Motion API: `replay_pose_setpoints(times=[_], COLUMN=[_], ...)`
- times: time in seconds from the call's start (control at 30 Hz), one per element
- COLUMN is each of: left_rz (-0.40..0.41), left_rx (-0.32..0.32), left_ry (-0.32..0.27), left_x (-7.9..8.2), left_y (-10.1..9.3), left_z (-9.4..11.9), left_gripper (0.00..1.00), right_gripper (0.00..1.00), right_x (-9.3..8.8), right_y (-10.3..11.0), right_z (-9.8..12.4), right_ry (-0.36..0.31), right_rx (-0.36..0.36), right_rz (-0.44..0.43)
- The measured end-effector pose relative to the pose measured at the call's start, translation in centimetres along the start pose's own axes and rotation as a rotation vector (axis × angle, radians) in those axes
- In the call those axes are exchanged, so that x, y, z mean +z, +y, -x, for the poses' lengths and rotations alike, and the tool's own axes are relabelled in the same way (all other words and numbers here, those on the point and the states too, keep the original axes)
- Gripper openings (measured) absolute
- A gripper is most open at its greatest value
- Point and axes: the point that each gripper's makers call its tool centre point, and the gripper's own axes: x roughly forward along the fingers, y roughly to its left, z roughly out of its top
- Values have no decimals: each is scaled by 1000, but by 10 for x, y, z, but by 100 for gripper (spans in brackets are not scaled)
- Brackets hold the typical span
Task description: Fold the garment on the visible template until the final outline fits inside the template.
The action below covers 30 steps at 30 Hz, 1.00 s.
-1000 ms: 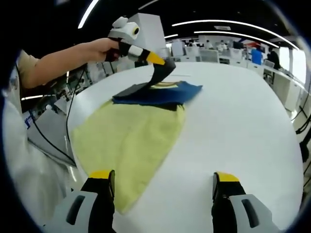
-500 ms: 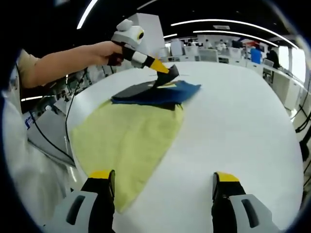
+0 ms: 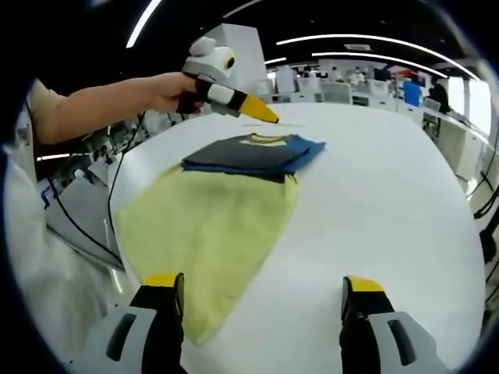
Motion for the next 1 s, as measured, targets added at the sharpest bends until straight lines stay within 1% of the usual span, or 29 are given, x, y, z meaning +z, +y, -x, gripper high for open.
replay_pose_setpoints(times=[0.03,0.13,0.2,0.27,0.3,0.37,0.47,0.53,0.67,0.73,0.77,1.0], left_rz=[1,-2,-9,-40,-57,-79,-51,-44,-16,-6,0,-5], left_rx=[0,6,24,32,50,61,57,64,91,93,107,145], left_ry=[-11,-33,-43,-39,-43,-46,-78,-82,-112,-121,-128,-144], left_x=[1,3,2,-1,-1,-1,-2,-4,-8,-11,-13,-27], left_y=[0,0,2,2,4,6,6,7,10,11,12,12], left_z=[2,9,14,21,27,34,47,53,70,77,83,111], left_gripper=[79,89,97,99,99,99,99,99,99,99,99,99], right_gripper=[82,82,82,82,82,82,82,82,82,82,82,83], right_x=[0,2,3,4,5,5,6,7,10,11,12,16], right_y=[0,0,1,2,2,3,5,7,10,11,12,17], right_z=[1,2,3,3,4,4,4,4,4,4,4,2], right_ry=[-1,-4,-7,-9,-11,-12,-13,-11,-14,-15,-15,-16], right_rx=[-1,-3,-3,-2,-2,-1,2,5,9,11,12,25], right_rz=[2,4,8,10,12,15,21,26,34,40,42,59])
